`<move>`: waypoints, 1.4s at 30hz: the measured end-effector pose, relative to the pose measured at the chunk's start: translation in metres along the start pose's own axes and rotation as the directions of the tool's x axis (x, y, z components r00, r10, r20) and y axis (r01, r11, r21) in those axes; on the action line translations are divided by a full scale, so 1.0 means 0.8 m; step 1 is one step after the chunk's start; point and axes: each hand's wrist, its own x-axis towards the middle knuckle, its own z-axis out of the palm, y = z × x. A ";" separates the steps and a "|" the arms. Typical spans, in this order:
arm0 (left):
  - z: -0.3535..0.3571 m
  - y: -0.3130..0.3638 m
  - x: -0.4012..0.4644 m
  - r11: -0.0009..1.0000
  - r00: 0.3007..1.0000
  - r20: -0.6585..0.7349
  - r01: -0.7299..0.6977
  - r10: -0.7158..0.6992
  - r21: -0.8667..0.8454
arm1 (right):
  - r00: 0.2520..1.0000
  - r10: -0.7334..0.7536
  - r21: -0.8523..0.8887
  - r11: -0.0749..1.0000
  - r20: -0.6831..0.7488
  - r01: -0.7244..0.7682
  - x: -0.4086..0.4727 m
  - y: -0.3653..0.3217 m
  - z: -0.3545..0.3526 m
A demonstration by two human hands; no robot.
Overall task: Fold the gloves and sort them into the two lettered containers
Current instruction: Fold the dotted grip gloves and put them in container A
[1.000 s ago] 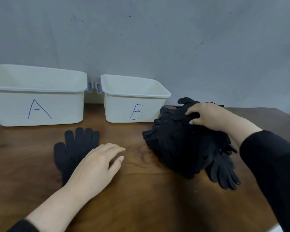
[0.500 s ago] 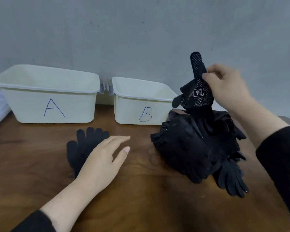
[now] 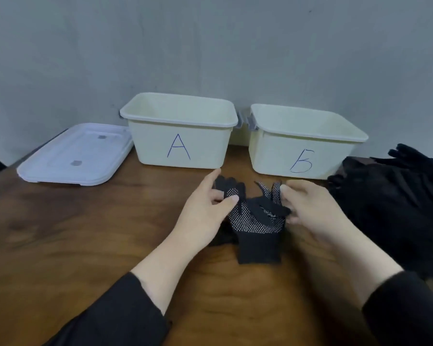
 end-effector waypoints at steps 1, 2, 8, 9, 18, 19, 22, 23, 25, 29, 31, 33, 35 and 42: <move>-0.008 -0.007 0.004 0.972 0.998 -0.038 -0.039 0.049 0.232 | 0.997 -0.048 -0.205 0.978 -0.060 0.034 -0.003 0.014 0.004; -0.017 -0.012 0.007 0.919 0.992 -0.076 -0.060 0.097 0.390 | 0.989 -0.097 -0.324 0.944 -0.109 0.057 -0.009 0.027 0.007; -0.050 -0.032 0.018 0.838 0.976 -0.095 -0.118 0.197 0.533 | 0.841 -0.483 -0.413 0.733 0.243 0.541 -0.070 0.056 0.011; -0.053 -0.034 0.019 0.826 0.980 -0.069 -0.120 0.188 0.550 | 0.810 -0.456 -0.470 0.660 0.368 0.586 -0.071 0.059 0.010; -0.061 -0.039 0.026 0.843 0.987 -0.079 -0.077 0.140 0.532 | 0.786 -0.543 -0.608 0.527 0.297 0.594 -0.049 0.061 0.011; -0.063 -0.039 0.027 0.839 0.987 -0.072 -0.083 0.144 0.538 | 0.798 -0.562 -0.581 0.582 0.220 0.569 -0.046 0.046 0.009; -0.069 -0.042 0.030 0.800 0.991 -0.012 -0.103 0.136 0.591 | 0.869 -0.493 -0.462 0.763 0.035 0.452 -0.033 -0.024 -0.008; -0.070 -0.043 0.030 0.779 0.992 0.018 -0.112 0.129 0.618 | 0.884 -0.465 -0.454 0.779 0.042 0.431 -0.024 -0.047 -0.015; -0.071 -0.046 0.030 0.753 0.992 0.057 -0.122 0.112 0.646 | 0.918 -0.390 -0.387 0.837 0.074 0.387 -0.006 -0.086 -0.024; -0.073 -0.044 0.030 0.806 0.993 0.006 -0.097 0.115 0.583 | 0.944 -0.307 -0.331 0.884 0.119 0.329 0.024 -0.138 -0.027; -0.076 -0.042 0.030 0.836 0.991 -0.055 -0.074 0.123 0.543 | 0.950 -0.286 -0.353 0.882 0.129 0.313 0.039 -0.156 -0.023; -0.080 -0.039 0.031 0.856 0.984 -0.125 -0.046 0.129 0.515 | 0.943 -0.316 -0.353 0.875 0.102 0.332 0.052 -0.170 -0.017; -0.084 -0.037 0.031 0.868 0.973 -0.188 -0.026 0.137 0.496 | 0.919 -0.392 -0.325 0.866 0.032 0.381 0.060 -0.179 -0.011; -0.087 -0.035 0.031 0.873 0.970 -0.200 -0.027 0.142 0.488 | 0.787 -0.617 -0.427 0.707 0.015 0.563 -0.004 -0.088 0.047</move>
